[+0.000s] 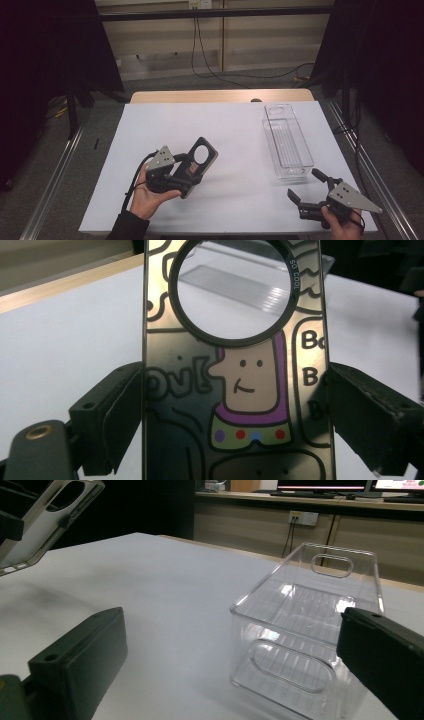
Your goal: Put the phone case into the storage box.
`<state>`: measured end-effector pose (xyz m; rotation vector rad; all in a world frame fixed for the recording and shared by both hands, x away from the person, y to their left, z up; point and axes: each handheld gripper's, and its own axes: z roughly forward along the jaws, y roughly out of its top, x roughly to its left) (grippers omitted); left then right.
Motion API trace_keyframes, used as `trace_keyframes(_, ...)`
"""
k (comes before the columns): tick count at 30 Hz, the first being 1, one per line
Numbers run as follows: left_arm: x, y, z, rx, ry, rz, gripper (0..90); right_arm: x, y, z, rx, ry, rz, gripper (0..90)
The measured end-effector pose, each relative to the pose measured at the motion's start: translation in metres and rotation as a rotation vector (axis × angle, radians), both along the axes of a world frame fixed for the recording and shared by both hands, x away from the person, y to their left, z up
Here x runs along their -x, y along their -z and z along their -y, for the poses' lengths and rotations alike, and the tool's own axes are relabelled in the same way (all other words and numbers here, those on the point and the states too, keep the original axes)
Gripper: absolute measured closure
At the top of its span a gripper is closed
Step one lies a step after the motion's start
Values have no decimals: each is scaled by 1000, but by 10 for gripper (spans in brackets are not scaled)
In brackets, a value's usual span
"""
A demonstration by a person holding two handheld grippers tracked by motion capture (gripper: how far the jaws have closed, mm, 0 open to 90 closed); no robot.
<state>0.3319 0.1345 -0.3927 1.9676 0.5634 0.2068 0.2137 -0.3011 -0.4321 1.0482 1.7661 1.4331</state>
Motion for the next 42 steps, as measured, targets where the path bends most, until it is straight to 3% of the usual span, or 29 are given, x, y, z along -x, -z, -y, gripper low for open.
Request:
trace_keyframes(9, 7, -3, 13, 54, 65, 46, 122, 1, -7, -11, 17, -73, 2, 0)
trace_keyframes(15, 7, -2, 18, 102, 110, 91, 123, -1, -19, -15, 0, -105, -6, 0)
trace_keyframes(25, 5, -8, 29, 133, 155, 85, 123, -14, -43, -31, -27, -239, -12, 0)
trace_keyframes(30, 6, -17, 33, 164, 210, 88, 122, -21, -48, -36, -23, -311, -23, 0)
trace_keyframes(34, 9, -14, 36, 190, 243, 76, 122, -25, -53, -39, -32, -347, -12, 0)
trace_keyframes(42, 15, -10, 45, 169, 306, 49, 122, -28, -59, -47, -34, -442, -30, 0)
